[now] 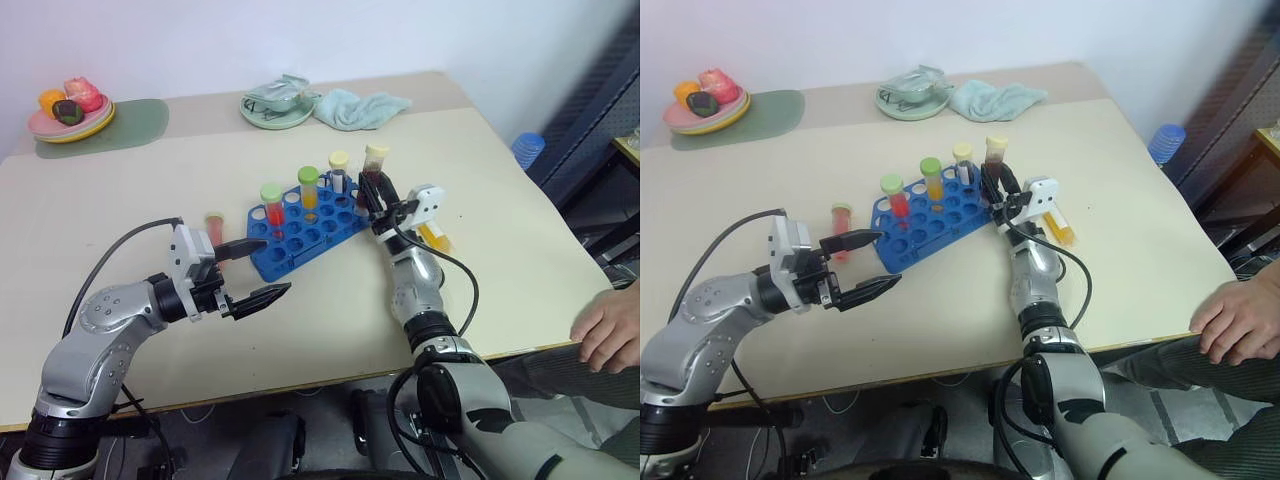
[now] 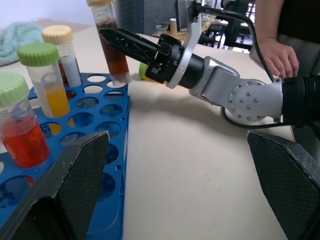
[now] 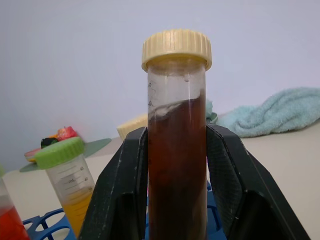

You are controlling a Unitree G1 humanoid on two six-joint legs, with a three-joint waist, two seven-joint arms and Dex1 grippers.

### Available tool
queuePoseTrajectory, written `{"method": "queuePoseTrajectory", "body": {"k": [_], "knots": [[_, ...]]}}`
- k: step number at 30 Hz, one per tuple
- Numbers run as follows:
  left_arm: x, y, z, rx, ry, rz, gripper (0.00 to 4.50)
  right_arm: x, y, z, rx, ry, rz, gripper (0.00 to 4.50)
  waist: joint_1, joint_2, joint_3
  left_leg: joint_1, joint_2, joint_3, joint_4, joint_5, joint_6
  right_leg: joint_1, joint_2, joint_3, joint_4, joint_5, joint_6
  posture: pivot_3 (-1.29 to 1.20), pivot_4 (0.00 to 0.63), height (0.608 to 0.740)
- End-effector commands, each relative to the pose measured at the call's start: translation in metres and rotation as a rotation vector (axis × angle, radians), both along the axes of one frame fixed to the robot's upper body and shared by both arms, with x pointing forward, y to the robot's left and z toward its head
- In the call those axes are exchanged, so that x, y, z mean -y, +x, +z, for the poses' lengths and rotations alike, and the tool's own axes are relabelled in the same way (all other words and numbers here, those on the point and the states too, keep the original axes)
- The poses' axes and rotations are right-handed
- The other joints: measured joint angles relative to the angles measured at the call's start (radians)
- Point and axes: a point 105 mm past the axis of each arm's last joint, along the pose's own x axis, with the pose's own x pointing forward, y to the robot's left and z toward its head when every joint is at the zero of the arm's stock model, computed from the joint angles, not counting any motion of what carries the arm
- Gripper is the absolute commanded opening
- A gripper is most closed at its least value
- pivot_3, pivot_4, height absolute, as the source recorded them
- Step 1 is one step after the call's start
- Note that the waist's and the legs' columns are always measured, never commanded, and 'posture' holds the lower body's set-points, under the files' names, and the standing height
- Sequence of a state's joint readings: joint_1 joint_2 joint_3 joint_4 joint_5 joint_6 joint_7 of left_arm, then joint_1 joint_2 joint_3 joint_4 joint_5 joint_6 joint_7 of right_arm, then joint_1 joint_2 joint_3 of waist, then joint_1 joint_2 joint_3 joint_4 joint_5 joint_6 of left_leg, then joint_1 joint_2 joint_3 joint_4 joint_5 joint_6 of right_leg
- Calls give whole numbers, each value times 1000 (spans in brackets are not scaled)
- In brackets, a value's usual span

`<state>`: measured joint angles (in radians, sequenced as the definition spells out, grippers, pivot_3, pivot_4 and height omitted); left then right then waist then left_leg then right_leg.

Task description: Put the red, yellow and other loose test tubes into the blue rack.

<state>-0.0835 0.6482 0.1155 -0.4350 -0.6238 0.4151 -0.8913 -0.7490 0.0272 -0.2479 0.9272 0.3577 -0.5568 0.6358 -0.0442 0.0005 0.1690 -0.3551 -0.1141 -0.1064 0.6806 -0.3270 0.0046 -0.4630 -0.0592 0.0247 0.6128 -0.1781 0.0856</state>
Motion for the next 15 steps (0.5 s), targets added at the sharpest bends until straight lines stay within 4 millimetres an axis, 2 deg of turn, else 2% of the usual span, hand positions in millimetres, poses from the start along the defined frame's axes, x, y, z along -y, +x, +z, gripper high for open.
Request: {"method": "queuePoseTrajectory", "body": {"k": [1, 9, 15], "knots": [[-1, -3, 12, 41, -4, 1, 4500, 1, 3, 1, 1, 12, -5, 1663, 0, 0, 0, 0, 0, 0, 0, 0, 0, 0, 0, 0, 0, 0, 0, 0, 150, 740], [-1, -3, 16, 44, -5, 8, 4500, 2, 8, -2, -10, -27, -42, 1663, 0, 0, 0, 0, 0, 0, 0, 0, 0, 0, 0, 0, 0, 0, 0, 0, 150, 740], [-1, -3, 18, 46, -6, 18, 4500, 3, 4, -13, -7, -110, -72, 1663, 0, 0, 0, 1, 0, 0, 0, 0, 0, 1, 0, 0, 0, 0, 0, 0, 150, 740]]}}
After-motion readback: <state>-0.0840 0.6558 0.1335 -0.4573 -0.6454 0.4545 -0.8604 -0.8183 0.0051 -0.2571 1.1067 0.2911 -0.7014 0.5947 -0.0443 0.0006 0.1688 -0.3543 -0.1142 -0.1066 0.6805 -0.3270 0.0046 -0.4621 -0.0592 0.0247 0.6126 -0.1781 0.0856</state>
